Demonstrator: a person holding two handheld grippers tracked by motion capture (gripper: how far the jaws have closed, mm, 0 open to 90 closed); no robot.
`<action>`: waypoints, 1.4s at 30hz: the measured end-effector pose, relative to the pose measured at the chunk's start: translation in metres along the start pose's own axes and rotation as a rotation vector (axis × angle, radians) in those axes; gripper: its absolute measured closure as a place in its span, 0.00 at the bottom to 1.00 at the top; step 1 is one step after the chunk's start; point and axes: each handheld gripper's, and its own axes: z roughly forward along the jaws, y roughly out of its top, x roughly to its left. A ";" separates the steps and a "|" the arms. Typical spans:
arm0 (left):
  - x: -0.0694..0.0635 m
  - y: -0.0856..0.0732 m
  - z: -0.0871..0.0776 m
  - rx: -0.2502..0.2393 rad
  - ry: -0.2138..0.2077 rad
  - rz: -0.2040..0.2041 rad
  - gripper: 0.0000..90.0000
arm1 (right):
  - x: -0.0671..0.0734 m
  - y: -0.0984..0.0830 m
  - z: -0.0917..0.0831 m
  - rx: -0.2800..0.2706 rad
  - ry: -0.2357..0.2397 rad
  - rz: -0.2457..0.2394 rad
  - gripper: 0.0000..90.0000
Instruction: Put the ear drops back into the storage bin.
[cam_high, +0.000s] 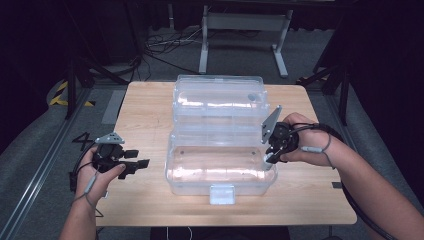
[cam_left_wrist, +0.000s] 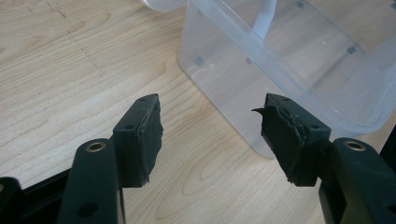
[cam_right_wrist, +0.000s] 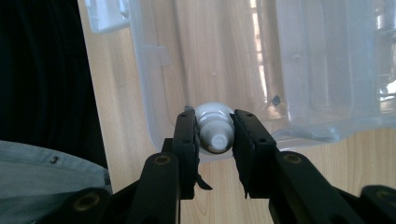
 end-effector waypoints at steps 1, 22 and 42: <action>0.000 0.000 0.000 0.000 -0.001 0.000 0.43 | 0.000 0.000 0.002 0.001 0.001 -0.006 0.79; 0.001 0.002 0.004 0.004 -0.008 -0.001 0.43 | 0.000 -0.002 0.034 0.032 0.060 -0.001 0.79; 0.001 0.002 0.005 0.008 -0.006 -0.006 0.43 | 0.000 -0.004 0.059 0.057 0.087 0.002 0.79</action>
